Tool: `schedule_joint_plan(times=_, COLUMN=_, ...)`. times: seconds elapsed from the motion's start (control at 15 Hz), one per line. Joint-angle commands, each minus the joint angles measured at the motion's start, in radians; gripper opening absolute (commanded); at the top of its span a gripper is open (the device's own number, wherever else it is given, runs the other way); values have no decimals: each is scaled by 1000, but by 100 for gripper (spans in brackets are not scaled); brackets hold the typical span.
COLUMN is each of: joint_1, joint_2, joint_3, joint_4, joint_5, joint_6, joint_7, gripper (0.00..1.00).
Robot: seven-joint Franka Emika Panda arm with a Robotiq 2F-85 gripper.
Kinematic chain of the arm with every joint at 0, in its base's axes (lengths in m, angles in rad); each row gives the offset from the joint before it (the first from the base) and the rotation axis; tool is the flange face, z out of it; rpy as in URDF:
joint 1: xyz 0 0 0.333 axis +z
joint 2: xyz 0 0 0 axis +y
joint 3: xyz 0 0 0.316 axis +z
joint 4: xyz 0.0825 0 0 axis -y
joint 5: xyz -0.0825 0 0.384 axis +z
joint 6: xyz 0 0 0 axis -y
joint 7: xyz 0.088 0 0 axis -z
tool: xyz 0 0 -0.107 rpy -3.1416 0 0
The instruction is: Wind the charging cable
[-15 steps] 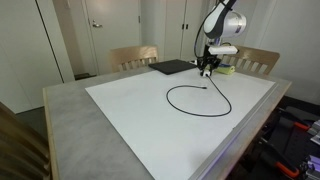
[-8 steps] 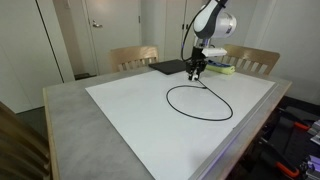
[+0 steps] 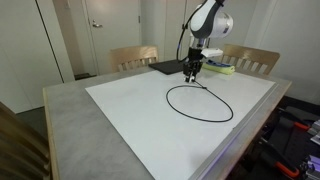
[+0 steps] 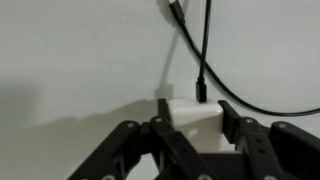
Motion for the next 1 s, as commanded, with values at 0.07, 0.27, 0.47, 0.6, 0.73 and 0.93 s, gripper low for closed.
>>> schedule_joint_plan(times=0.07, joint_1=-15, joint_2=-23, joint_3=36, joint_4=-18, joint_5=-32, joint_6=-37, joint_7=-106, gripper=27)
schedule_joint_plan(times=0.27, joint_1=-29, joint_2=-26, joint_3=65, joint_4=-14, joint_5=-52, joint_6=-101, joint_7=-232, gripper=27)
schedule_joint_plan(times=0.47, joint_1=-42, joint_2=-27, joint_3=90, joint_4=-4, joint_5=-63, joint_6=-179, joint_7=-361, gripper=27)
schedule_joint_plan(times=0.6, joint_1=-56, joint_2=-30, joint_3=113, joint_4=-8, joint_5=-56, joint_6=-212, joint_7=-462, gripper=27)
schedule_joint_plan(times=0.73, joint_1=-67, joint_2=-36, joint_3=138, joint_4=-21, joint_5=-36, joint_6=-220, joint_7=-572, gripper=27)
schedule_joint_plan(times=0.93, joint_1=-86, joint_2=-35, joint_3=180, joint_4=-30, joint_5=-5, joint_6=-236, joint_7=-737, gripper=27)
